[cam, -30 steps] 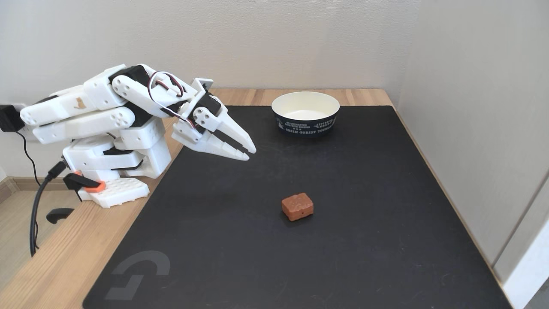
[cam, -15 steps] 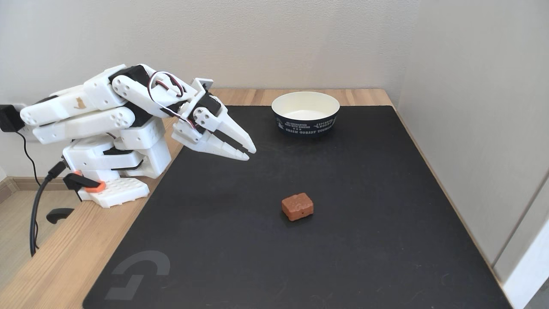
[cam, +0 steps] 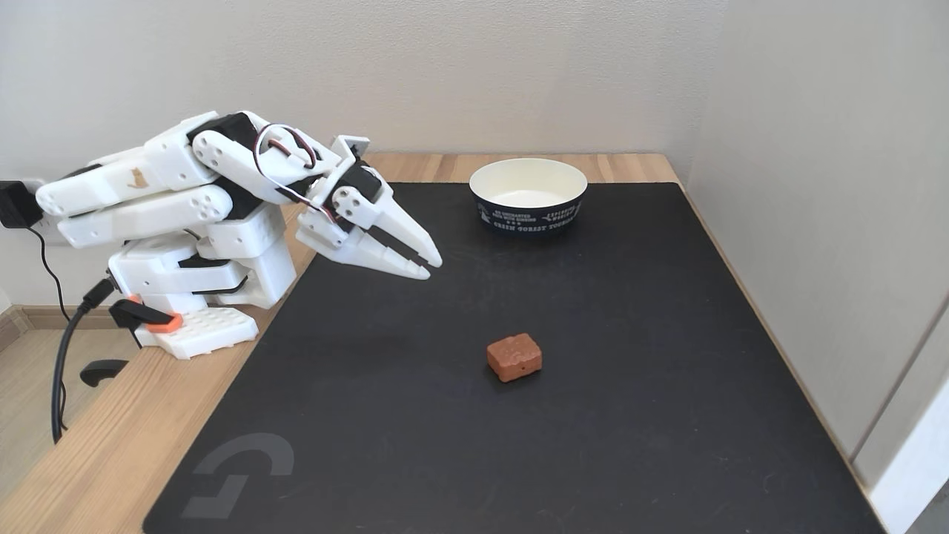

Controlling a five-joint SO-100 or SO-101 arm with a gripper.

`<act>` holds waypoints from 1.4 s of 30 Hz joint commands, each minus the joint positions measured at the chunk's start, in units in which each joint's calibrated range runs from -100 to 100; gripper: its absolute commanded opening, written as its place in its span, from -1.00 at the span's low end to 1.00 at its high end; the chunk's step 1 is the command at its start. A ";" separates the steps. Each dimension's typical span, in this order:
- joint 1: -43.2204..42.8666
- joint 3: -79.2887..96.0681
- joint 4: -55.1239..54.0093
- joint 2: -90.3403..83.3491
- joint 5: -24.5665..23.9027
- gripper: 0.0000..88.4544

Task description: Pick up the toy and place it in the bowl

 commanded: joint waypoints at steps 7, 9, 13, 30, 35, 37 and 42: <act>-0.24 0.78 -0.31 -0.91 0.35 -0.23; 0.01 0.78 -0.14 -0.91 0.35 -0.10; 0.18 0.78 -0.06 -0.91 0.40 -0.04; 0.52 -11.12 -0.06 -0.33 -0.75 -0.04; 0.52 -20.22 -0.65 13.84 -8.79 -0.04; 0.52 -24.64 -0.73 21.93 -12.07 -0.04; 0.60 -41.58 -0.90 49.02 -18.23 -0.04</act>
